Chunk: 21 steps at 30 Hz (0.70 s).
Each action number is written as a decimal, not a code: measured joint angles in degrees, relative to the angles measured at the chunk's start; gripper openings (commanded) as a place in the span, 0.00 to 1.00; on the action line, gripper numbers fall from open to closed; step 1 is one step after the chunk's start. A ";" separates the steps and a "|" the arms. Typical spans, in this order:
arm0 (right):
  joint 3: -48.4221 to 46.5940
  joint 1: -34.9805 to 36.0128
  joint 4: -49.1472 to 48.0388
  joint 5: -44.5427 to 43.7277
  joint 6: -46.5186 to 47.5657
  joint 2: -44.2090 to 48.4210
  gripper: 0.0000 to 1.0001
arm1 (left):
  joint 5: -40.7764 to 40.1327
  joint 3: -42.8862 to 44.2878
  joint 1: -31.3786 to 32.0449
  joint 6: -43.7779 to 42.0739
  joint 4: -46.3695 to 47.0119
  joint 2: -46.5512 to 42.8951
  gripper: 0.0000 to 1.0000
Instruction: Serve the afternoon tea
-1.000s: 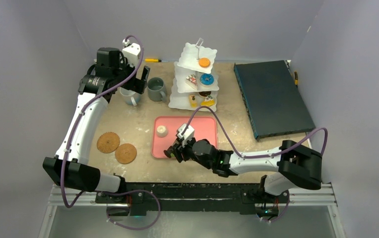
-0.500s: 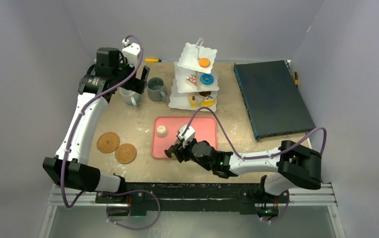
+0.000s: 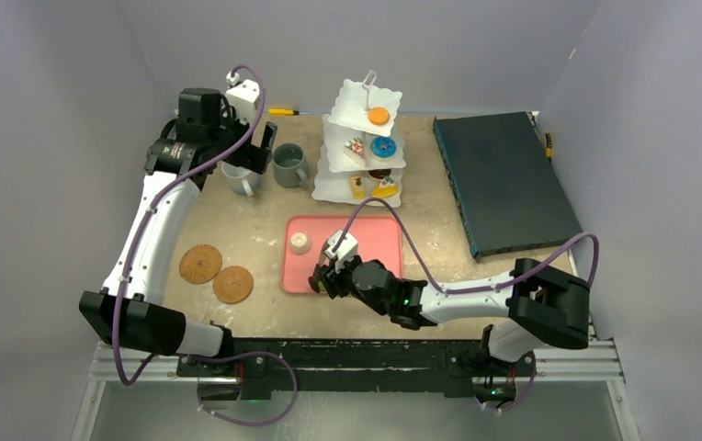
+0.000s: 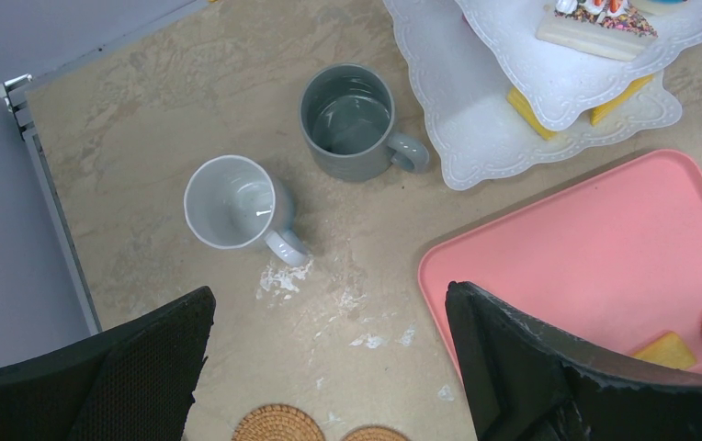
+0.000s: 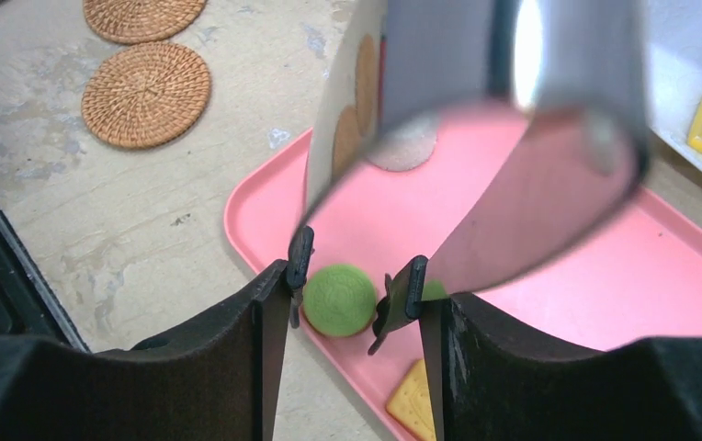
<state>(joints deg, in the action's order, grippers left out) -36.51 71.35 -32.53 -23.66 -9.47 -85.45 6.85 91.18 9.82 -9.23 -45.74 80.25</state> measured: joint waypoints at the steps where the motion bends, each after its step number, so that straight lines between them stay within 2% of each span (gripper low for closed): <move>1: -0.07 0.00 -0.17 -0.28 0.20 -0.15 0.52 | 0.00 0.00 0.00 0.00 0.00 0.00 0.96; 21: -1.46 -3.06 -1.49 -0.98 4.68 -2.45 0.49 | -0.02 0.00 0.00 -0.04 0.00 0.00 0.96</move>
<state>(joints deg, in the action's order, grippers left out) -37.98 68.29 -34.02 -24.64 -4.80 -87.90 6.83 91.18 9.82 -9.28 -45.74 80.25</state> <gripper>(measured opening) 0.518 0.963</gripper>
